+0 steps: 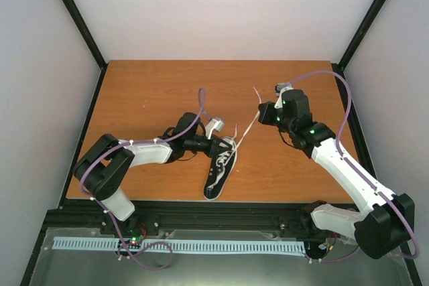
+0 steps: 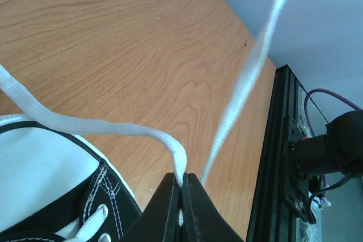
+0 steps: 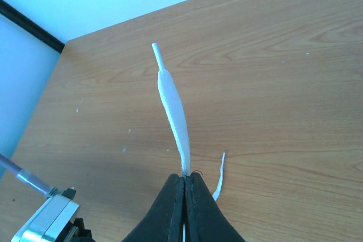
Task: Tie the shoes
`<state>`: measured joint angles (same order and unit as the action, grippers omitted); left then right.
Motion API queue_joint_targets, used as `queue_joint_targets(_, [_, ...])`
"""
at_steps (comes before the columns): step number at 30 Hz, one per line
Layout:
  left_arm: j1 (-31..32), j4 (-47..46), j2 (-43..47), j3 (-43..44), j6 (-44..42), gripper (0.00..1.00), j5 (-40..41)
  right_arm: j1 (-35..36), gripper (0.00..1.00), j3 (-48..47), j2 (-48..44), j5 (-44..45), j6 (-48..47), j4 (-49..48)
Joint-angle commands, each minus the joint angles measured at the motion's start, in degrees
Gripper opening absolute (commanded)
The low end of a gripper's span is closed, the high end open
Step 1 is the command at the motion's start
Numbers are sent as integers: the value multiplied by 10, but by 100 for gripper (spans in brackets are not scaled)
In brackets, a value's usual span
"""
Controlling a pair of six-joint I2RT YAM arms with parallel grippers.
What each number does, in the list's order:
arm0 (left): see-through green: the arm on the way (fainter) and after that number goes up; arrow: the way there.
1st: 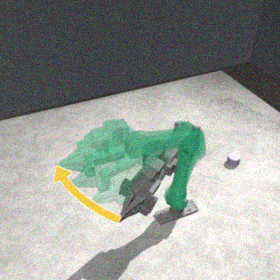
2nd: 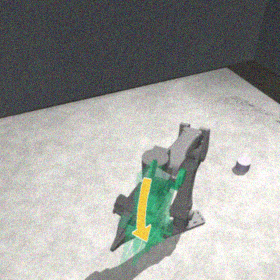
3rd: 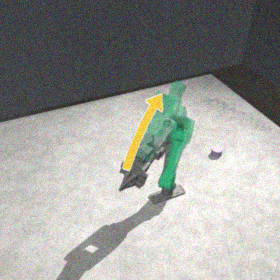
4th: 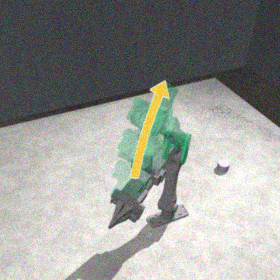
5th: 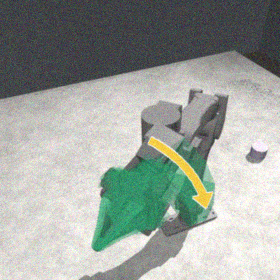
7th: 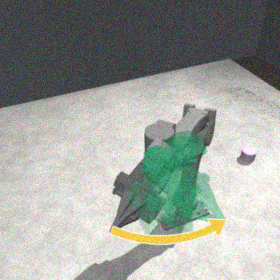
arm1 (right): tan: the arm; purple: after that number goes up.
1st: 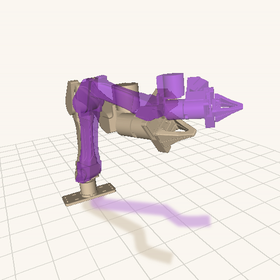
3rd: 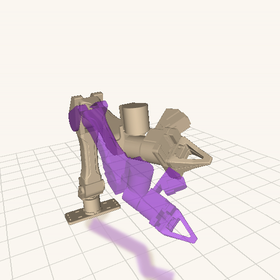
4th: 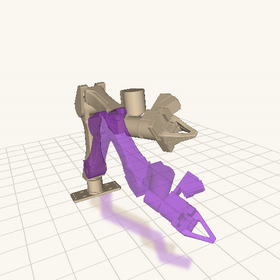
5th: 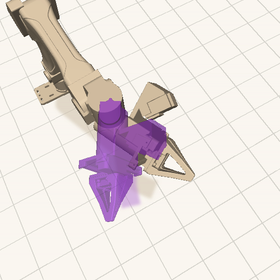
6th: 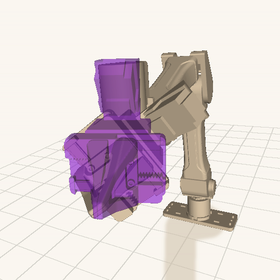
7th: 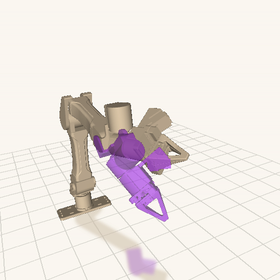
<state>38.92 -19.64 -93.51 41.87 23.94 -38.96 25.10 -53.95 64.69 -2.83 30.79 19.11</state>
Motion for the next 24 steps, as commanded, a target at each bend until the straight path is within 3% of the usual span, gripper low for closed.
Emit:
queue_joint_targets(1, [4,0,-5,18,-17,5,-31,-2,3,-13,23,-43,-22,-15])
queue_joint_targets(24, [4,20,-56,51,-30,19,-41,-2,3,-38,66,-94,-33,-52])
